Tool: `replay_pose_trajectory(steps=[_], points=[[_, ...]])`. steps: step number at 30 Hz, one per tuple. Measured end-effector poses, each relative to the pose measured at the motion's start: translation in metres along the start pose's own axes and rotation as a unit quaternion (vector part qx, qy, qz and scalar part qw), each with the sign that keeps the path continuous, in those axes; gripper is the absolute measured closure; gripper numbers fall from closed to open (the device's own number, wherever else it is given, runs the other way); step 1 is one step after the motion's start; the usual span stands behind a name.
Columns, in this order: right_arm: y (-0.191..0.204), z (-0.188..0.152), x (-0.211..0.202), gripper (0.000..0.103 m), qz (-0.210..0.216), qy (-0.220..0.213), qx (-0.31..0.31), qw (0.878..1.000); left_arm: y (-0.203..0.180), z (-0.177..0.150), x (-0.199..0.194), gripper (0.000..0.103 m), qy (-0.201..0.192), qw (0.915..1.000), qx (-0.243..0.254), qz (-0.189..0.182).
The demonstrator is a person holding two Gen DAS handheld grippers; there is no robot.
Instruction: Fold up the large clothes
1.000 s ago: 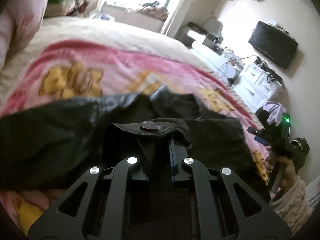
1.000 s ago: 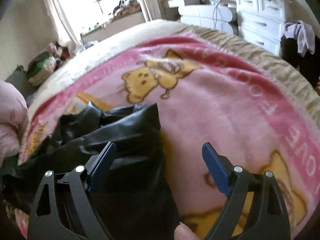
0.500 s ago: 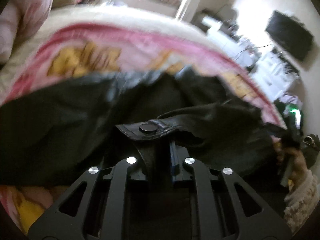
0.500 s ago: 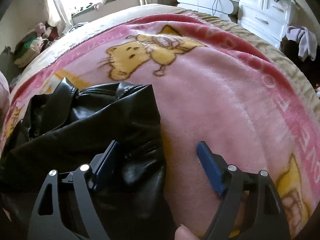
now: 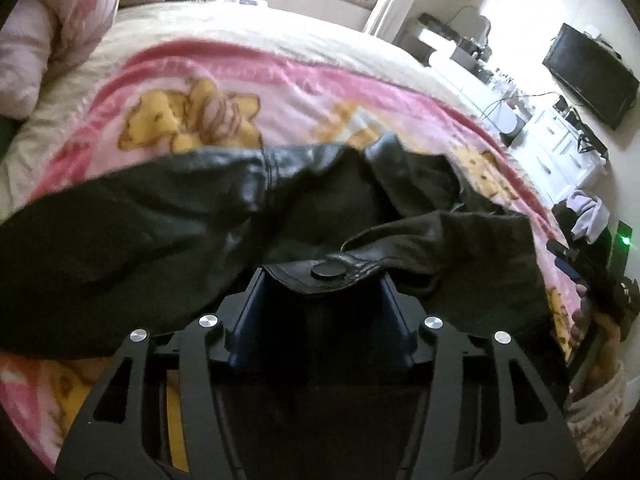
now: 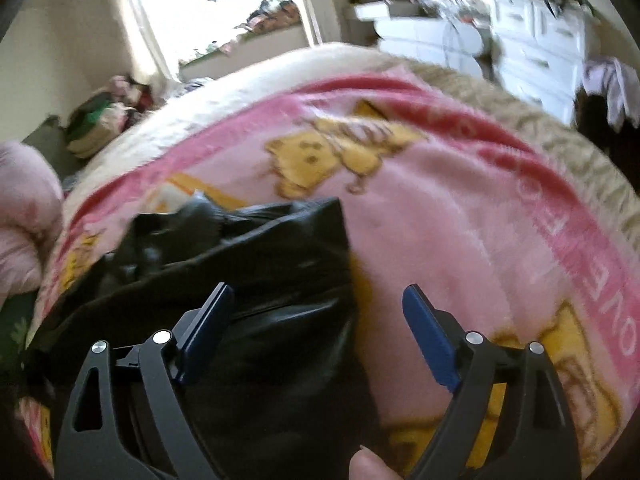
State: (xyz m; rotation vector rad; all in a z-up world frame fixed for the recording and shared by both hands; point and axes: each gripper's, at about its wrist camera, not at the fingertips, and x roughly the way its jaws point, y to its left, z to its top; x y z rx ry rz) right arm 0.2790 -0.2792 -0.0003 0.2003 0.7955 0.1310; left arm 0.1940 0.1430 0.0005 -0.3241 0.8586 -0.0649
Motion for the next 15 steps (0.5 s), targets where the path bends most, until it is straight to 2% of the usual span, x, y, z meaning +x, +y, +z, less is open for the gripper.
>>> replay_pose_trajectory(steps=[4, 5, 7, 11, 12, 15], points=[[0.014, -0.009, -0.021, 0.018, 0.026, -0.014, -0.029, 0.999, -0.007, 0.005, -0.02, 0.042, -0.029, 0.9992, 0.013, 0.026], [0.017, -0.012, -0.026, 0.019, 0.033, -0.018, -0.034, 0.999, -0.007, 0.007, -0.022, 0.042, -0.032, 0.999, 0.013, 0.029], [0.022, -0.019, -0.032, 0.03, 0.043, -0.021, -0.041, 0.998, -0.005, 0.008, -0.029, 0.042, -0.044, 0.9985, 0.007, 0.031], [0.034, -0.027, -0.035, 0.042, 0.072, -0.014, -0.05, 0.996, -0.011, 0.01, -0.032, 0.042, -0.054, 0.9981, 0.016, 0.025], [0.039, -0.028, -0.034, 0.044, 0.079, -0.01, -0.056, 0.995, -0.016, 0.01, -0.028, 0.045, -0.05, 0.9982, 0.023, 0.023], [0.054, -0.034, -0.033, 0.045, 0.091, 0.002, -0.084, 0.992, -0.032, 0.002, -0.01, 0.073, -0.03, 0.9977, 0.05, 0.034]])
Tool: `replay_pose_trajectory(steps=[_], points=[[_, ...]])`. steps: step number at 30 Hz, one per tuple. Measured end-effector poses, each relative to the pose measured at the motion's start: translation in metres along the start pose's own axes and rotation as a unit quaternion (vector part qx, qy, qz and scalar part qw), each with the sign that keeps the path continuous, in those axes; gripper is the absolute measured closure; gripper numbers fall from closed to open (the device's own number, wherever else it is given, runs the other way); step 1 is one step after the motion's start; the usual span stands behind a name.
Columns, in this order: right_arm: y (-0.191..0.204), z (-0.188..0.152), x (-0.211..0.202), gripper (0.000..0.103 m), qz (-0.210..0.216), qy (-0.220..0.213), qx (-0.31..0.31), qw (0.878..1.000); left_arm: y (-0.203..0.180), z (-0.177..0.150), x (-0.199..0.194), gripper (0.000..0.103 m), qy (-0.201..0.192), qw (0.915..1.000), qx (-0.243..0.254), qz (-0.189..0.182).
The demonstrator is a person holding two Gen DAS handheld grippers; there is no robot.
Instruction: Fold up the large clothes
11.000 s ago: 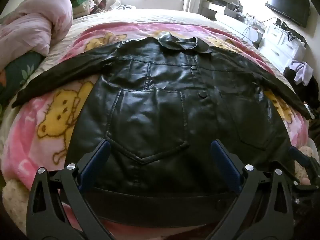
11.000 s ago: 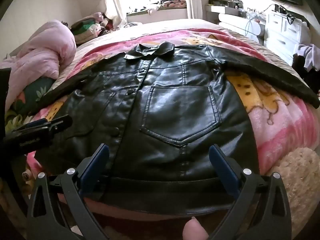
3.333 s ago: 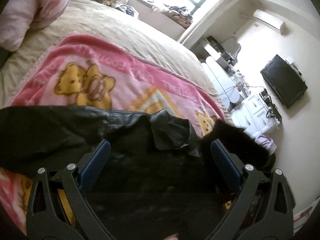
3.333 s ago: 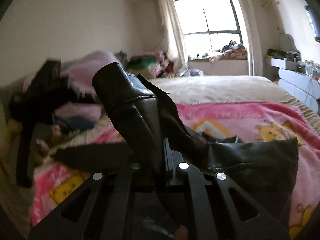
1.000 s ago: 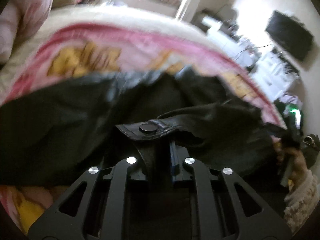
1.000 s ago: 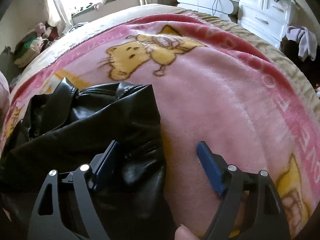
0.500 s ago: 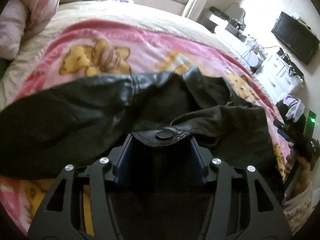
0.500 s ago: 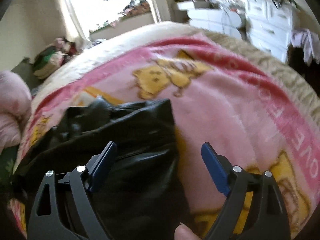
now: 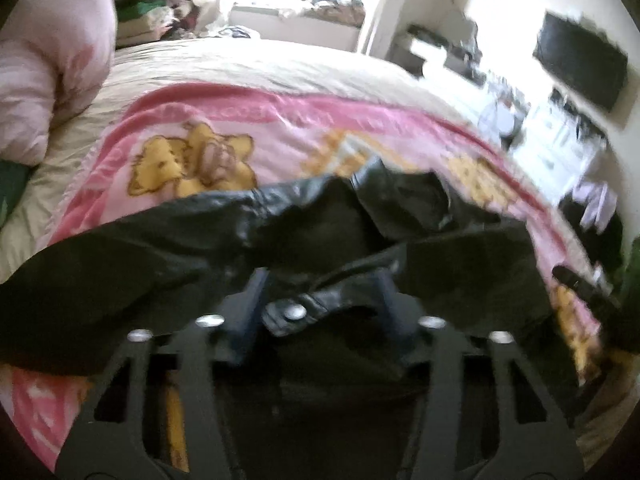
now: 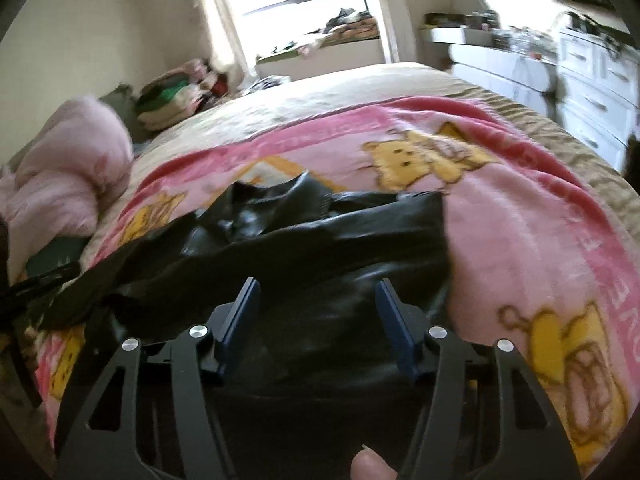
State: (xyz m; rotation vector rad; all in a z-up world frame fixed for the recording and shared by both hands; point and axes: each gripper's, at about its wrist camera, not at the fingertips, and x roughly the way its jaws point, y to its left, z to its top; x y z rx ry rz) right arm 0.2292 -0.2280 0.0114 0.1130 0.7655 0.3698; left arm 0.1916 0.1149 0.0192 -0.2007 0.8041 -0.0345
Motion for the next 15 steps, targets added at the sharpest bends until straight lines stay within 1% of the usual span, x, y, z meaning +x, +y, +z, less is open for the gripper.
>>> replay_pose_trajectory(steps=[1, 2, 4, 6, 7, 8, 12, 15], points=[[0.006, -0.002, 0.001, 0.045, 0.005, 0.005, -0.011, 1.0, -0.006, -0.004, 0.011, 0.08, 0.016, 0.9998, 0.011, 0.0], [0.01, -0.005, 0.002, 0.045, 0.008, 0.01, -0.017, 1.0, -0.008, -0.008, 0.016, 0.082, 0.025, 0.9996, 0.014, 0.0], [0.017, -0.009, 0.003, 0.045, 0.009, 0.018, -0.027, 0.999, -0.011, -0.015, 0.031, 0.083, 0.048, 0.9986, 0.02, 0.006], [0.023, -0.013, 0.006, 0.045, 0.0, 0.028, -0.041, 0.999, -0.011, -0.023, 0.045, 0.083, 0.074, 0.9963, 0.03, 0.029], [0.024, -0.014, 0.006, 0.045, -0.002, 0.029, -0.043, 0.999, -0.01, -0.029, 0.054, 0.083, 0.094, 0.9945, 0.03, 0.033], [0.026, -0.016, 0.007, 0.045, -0.005, 0.033, -0.047, 0.998, -0.008, -0.034, 0.059, 0.083, 0.103, 0.9938, 0.027, 0.03], [0.031, -0.021, 0.008, 0.044, -0.01, 0.038, -0.058, 0.998, -0.009, -0.04, 0.061, 0.083, 0.098, 0.9937, 0.037, 0.04], [0.032, -0.024, 0.011, 0.044, -0.01, 0.043, -0.063, 0.997, -0.005, -0.04, 0.06, 0.083, 0.095, 0.9946, 0.027, 0.031]])
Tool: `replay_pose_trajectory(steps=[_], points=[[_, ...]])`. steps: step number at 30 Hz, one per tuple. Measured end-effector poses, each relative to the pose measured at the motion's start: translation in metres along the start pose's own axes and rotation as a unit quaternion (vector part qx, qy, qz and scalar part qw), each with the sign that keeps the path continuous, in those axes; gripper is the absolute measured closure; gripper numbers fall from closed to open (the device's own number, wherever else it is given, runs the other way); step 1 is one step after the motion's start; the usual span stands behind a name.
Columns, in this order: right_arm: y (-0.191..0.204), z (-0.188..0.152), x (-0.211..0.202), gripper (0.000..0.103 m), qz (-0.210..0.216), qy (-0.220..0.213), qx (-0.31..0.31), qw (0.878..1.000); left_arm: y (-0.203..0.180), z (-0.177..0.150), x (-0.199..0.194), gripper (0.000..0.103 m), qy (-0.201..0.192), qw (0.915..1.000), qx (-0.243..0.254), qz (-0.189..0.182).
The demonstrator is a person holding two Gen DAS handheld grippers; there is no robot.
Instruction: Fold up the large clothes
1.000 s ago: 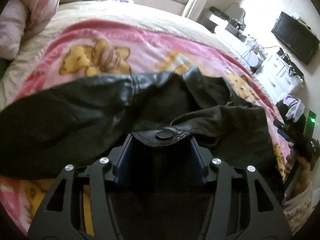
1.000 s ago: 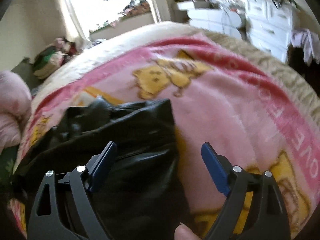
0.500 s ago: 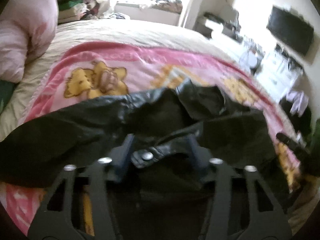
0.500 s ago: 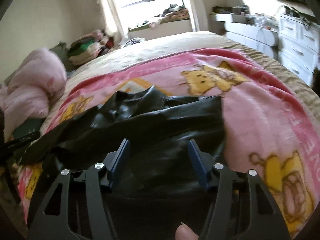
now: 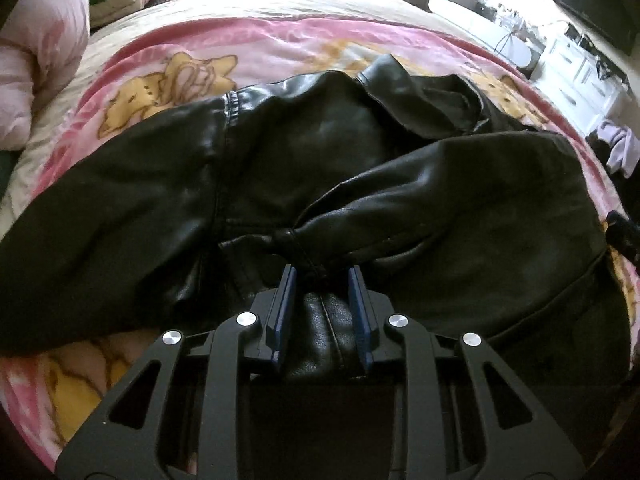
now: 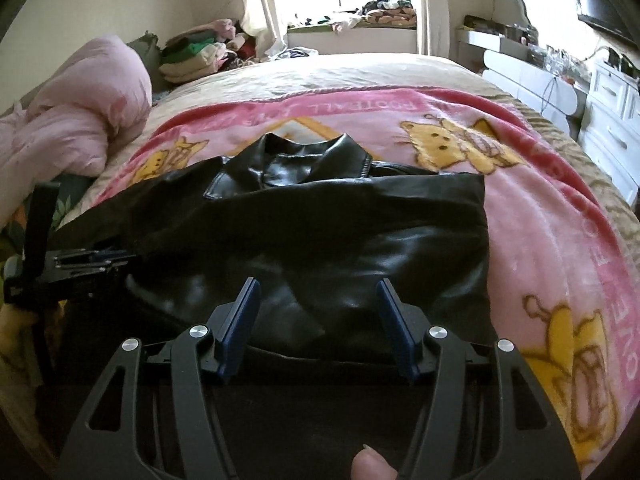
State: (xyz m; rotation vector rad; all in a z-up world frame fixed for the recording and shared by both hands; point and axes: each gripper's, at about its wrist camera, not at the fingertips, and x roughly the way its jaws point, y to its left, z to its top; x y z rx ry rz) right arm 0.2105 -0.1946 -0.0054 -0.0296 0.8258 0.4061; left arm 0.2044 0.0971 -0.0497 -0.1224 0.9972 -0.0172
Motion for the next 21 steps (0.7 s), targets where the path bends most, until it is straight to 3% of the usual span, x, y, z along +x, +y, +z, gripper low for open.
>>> replay_pose_trajectory(steps=[2, 4, 5, 10, 15, 17, 19, 21], points=[[-0.005, -0.004, 0.012, 0.044, -0.018, 0.026, 0.007, 0.999, 0.002, 0.001, -0.001, 0.083, -0.001, 0.9999, -0.007, -0.01], [-0.016, -0.012, 0.036, 0.044, -0.043, 0.083, 0.021, 0.995, 0.004, 0.002, -0.001, 0.083, 0.0, 0.9997, -0.015, -0.02], [-0.022, -0.017, 0.044, 0.044, -0.034, 0.095, 0.031, 0.994, 0.004, 0.003, -0.002, 0.083, 0.001, 0.9996, -0.018, -0.023], [-0.037, -0.017, 0.043, 0.041, 0.007, 0.089, 0.082, 0.993, 0.005, 0.005, -0.002, 0.083, 0.002, 0.9993, -0.023, -0.029], [-0.027, -0.012, 0.031, 0.032, 0.003, 0.067, 0.062, 0.996, 0.004, 0.006, -0.004, 0.079, 0.001, 0.9994, -0.021, -0.028], [-0.02, -0.011, 0.026, 0.028, 0.012, 0.058, 0.057, 0.997, 0.003, 0.007, -0.007, 0.075, 0.0, 0.9994, -0.02, -0.03], [-0.015, -0.008, 0.023, 0.014, 0.022, 0.047, 0.057, 0.997, 0.0, 0.007, -0.012, 0.065, -0.003, 0.9993, -0.018, -0.033], [-0.01, -0.006, 0.018, 0.01, 0.022, 0.036, 0.049, 0.998, -0.003, 0.007, -0.015, 0.059, -0.006, 0.9993, -0.016, -0.033]])
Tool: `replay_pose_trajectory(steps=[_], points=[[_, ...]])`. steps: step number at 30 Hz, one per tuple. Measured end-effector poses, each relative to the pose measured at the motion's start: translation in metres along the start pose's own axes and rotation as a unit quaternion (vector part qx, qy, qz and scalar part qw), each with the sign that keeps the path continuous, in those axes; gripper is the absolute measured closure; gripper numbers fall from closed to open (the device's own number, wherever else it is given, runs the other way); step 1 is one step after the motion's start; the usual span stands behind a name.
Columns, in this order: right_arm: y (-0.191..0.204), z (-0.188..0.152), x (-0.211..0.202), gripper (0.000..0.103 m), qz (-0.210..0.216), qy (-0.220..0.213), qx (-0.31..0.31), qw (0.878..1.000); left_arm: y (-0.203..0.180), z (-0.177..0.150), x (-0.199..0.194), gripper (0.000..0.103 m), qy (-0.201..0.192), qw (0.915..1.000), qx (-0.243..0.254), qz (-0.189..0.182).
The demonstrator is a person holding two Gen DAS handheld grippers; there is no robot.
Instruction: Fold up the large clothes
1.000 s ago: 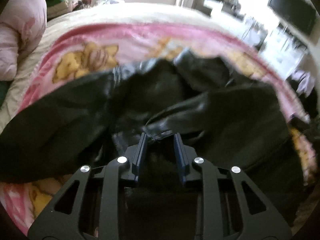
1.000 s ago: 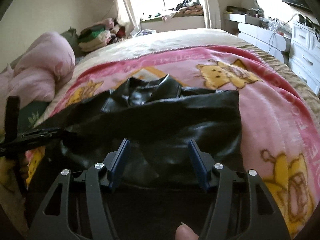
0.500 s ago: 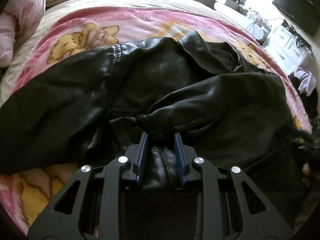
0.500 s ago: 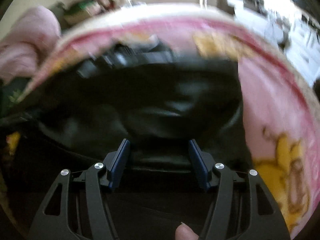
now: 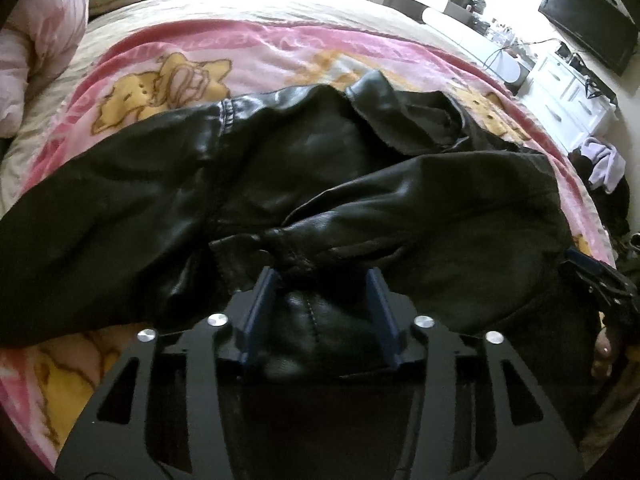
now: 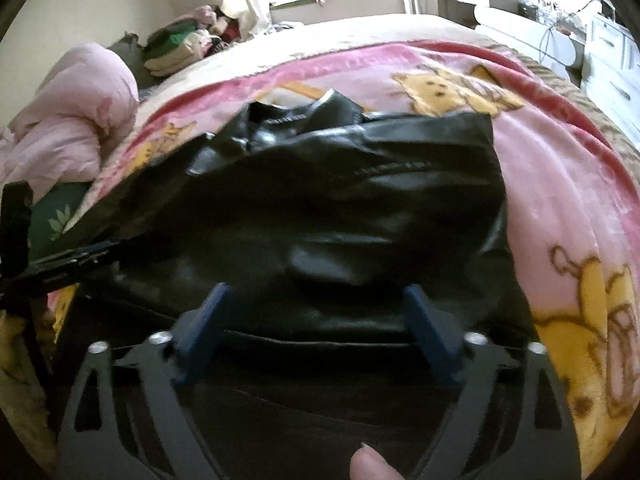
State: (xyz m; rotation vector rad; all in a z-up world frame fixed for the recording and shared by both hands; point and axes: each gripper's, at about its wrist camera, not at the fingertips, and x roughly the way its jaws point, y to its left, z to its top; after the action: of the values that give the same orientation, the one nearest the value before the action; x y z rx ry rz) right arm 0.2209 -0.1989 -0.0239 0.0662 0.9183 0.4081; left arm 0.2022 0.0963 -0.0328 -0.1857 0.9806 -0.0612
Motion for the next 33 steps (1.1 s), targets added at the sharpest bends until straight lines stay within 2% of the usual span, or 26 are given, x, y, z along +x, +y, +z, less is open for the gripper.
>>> replay_pose_trajectory(steps=[3, 7, 9, 13, 24, 28, 33], points=[[0.007, 0.003, -0.005, 0.006, -0.005, -0.013, -0.011, 1.0, -0.005, 0.0, -0.006, 0.046, -0.004, 1.0, 0.003, -0.005], [0.011, 0.006, -0.008, 0.006, 0.002, -0.023, -0.01, 1.0, -0.007, -0.001, -0.016, 0.017, -0.014, 0.9999, -0.001, -0.001], [0.014, 0.006, -0.01, 0.006, 0.009, -0.027, -0.008, 1.0, -0.005, -0.001, -0.02, 0.009, -0.018, 0.9998, -0.006, 0.0], [0.025, 0.007, -0.014, 0.005, 0.015, -0.035, -0.017, 0.999, 0.006, -0.004, -0.03, 0.009, -0.022, 0.9994, -0.025, -0.002], [0.074, 0.014, -0.018, 0.005, 0.031, -0.038, -0.047, 0.998, 0.039, -0.01, -0.056, 0.009, -0.032, 0.997, -0.064, 0.028], [0.095, 0.021, -0.02, 0.005, 0.037, -0.043, -0.065, 0.996, 0.055, -0.01, -0.068, 0.009, -0.043, 0.9946, -0.082, 0.047], [0.12, 0.029, -0.024, 0.005, 0.049, -0.05, -0.076, 0.995, 0.075, -0.008, -0.08, 0.009, -0.054, 0.9909, -0.112, 0.051]])
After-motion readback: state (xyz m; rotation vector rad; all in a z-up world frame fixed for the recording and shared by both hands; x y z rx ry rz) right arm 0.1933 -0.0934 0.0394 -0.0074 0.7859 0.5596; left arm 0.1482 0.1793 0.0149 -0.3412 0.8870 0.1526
